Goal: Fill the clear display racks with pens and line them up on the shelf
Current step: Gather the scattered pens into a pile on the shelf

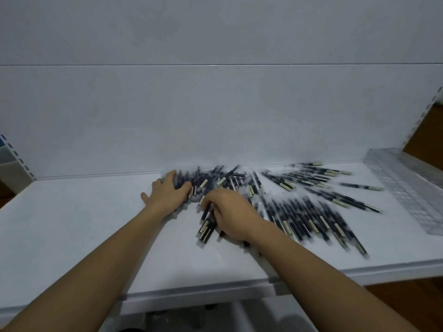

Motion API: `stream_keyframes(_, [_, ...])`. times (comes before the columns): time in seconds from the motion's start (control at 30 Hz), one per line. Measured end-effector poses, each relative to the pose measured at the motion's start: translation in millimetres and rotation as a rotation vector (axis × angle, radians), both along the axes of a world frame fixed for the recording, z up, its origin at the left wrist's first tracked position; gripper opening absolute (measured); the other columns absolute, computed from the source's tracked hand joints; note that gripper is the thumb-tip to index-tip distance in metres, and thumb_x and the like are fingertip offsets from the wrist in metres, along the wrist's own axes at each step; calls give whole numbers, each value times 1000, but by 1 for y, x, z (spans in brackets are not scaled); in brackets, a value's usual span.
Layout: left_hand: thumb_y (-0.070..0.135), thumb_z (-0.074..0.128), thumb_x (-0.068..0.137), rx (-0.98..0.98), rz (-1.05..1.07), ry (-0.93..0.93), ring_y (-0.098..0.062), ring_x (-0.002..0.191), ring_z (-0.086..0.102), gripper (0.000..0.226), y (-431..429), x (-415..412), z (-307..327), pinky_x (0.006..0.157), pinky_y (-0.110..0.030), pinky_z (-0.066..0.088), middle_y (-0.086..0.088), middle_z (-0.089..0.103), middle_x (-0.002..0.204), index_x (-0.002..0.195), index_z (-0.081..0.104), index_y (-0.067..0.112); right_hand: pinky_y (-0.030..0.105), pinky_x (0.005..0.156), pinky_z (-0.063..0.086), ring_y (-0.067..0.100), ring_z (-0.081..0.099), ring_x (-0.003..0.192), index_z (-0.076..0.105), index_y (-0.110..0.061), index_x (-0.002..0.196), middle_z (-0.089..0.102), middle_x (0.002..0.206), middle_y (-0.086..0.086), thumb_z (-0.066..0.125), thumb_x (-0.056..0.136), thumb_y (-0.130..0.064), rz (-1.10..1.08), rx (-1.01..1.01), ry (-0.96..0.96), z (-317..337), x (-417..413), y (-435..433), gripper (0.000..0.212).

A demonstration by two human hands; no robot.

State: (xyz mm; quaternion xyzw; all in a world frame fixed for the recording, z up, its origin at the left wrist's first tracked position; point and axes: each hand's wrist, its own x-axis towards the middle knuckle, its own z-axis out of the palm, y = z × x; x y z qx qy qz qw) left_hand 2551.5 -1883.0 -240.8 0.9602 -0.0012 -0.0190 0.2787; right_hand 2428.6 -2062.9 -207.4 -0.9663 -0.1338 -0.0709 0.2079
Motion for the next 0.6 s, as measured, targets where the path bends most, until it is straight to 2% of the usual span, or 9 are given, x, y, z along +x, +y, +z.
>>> stream_keyframes(0.07, [76, 47, 80, -162, 4, 8, -34, 141, 37, 86, 7, -5, 1, 117, -57, 25, -11, 37, 155, 153, 26, 35, 38, 93, 54, 20, 61, 103, 70, -17, 113, 68, 117, 3, 47, 100, -7, -37, 64, -10, 13, -11, -11, 28])
stream_keyframes(0.13, [68, 55, 85, -301, 31, -41, -37, 142, 36, 85, 13, -17, 3, 116, -53, 30, -13, 27, 160, 154, 27, 28, 33, 98, 50, 18, 60, 110, 71, -15, 115, 68, 120, 3, 48, 102, -11, -100, 78, -39, 23, -25, -31, 27])
stream_keyframes(0.17, [63, 56, 89, -298, 36, -99, -36, 144, 33, 80, 15, -27, 4, 116, -53, 30, -12, 24, 161, 154, 29, 24, 32, 101, 46, 19, 58, 115, 71, -15, 116, 67, 122, 3, 49, 103, -14, -153, 63, -48, 26, -33, -44, 26])
stream_keyframes(0.23, [52, 56, 94, -156, 17, -283, -30, 147, 27, 67, 12, -53, 8, 116, -56, 27, -9, 26, 161, 150, 36, 21, 36, 108, 40, 22, 51, 127, 68, -17, 122, 64, 131, 4, 52, 104, -23, -312, 16, -26, 24, -48, -75, 25])
stream_keyframes(0.3, [42, 57, 96, -71, -101, -467, -29, 139, 36, 51, 2, -80, 15, 111, -54, 34, -6, 42, 149, 141, 47, 20, 44, 110, 40, 30, 46, 133, 61, -19, 131, 59, 138, 10, 50, 103, -35, -524, -58, 31, 17, -61, -103, 34])
stream_keyframes(0.33, [40, 55, 96, -66, -183, -488, -27, 132, 42, 44, -5, -92, 17, 107, -50, 40, -4, 49, 140, 136, 53, 20, 47, 109, 40, 35, 44, 134, 56, -20, 136, 55, 142, 13, 47, 102, -41, -640, -95, 58, 13, -67, -115, 40])
stream_keyframes(0.4, [43, 51, 97, -61, -292, -432, -20, 121, 47, 39, -20, -109, 19, 100, -42, 45, 1, 53, 128, 128, 58, 21, 55, 109, 36, 42, 38, 137, 44, -23, 146, 45, 149, 18, 41, 101, -52, -829, -117, 139, 9, -80, -134, 53])
stream_keyframes(0.5, [50, 44, 98, -36, -327, -353, -11, 112, 44, 41, -34, -119, 9, 96, -36, 45, 5, 50, 128, 130, 55, 26, 58, 114, 31, 47, 30, 142, 28, -26, 155, 33, 158, 22, 36, 101, -62, -913, -30, 329, 3, -91, -146, 66])
stream_keyframes(0.6, [45, 46, 98, -64, -338, -271, -13, 124, 42, 38, -35, -120, -5, 105, -44, 40, 9, 47, 136, 133, 53, 32, 63, 118, 21, 46, 20, 148, 19, -29, 160, 22, 163, 22, 30, 97, -74, -879, -63, 407, -6, -90, -135, 78])
